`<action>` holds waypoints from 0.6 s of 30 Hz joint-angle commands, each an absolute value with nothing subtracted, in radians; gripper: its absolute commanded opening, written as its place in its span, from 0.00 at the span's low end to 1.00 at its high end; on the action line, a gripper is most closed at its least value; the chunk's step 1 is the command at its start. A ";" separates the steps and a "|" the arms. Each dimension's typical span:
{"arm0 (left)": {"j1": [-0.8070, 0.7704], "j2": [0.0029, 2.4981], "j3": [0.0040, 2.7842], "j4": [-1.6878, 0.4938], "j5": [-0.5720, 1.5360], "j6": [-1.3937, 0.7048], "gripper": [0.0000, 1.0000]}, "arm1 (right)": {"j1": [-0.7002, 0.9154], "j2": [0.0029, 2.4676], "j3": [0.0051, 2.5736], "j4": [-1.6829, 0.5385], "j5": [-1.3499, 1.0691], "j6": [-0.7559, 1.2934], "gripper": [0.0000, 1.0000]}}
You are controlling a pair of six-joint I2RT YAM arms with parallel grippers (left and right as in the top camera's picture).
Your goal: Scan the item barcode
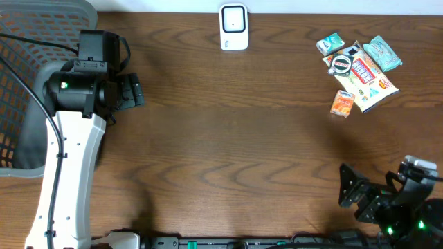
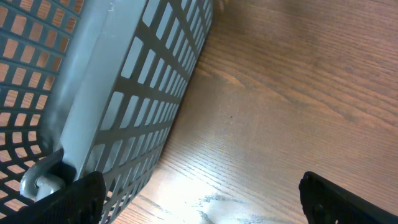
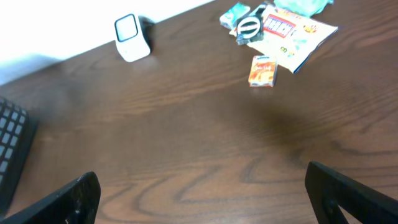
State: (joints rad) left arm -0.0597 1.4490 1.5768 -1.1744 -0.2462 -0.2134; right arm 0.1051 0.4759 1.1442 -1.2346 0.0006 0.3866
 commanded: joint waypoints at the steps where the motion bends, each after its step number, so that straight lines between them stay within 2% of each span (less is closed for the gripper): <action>1: -0.054 1.442 1.586 -1.178 -0.263 -0.220 0.98 | 0.091 0.442 1.142 -1.242 0.020 0.393 0.99; 5: -0.054 1.442 1.586 -1.178 -0.263 -0.219 0.98 | 0.081 0.397 1.123 -1.256 0.110 0.366 0.99; 8: -0.054 1.442 1.586 -1.178 -0.263 -0.220 0.97 | 0.067 0.337 1.045 -1.187 0.122 0.361 0.99; 18: -0.054 1.442 1.586 -1.178 -0.263 -0.219 0.98 | 0.059 0.093 0.546 -0.714 0.057 0.282 0.99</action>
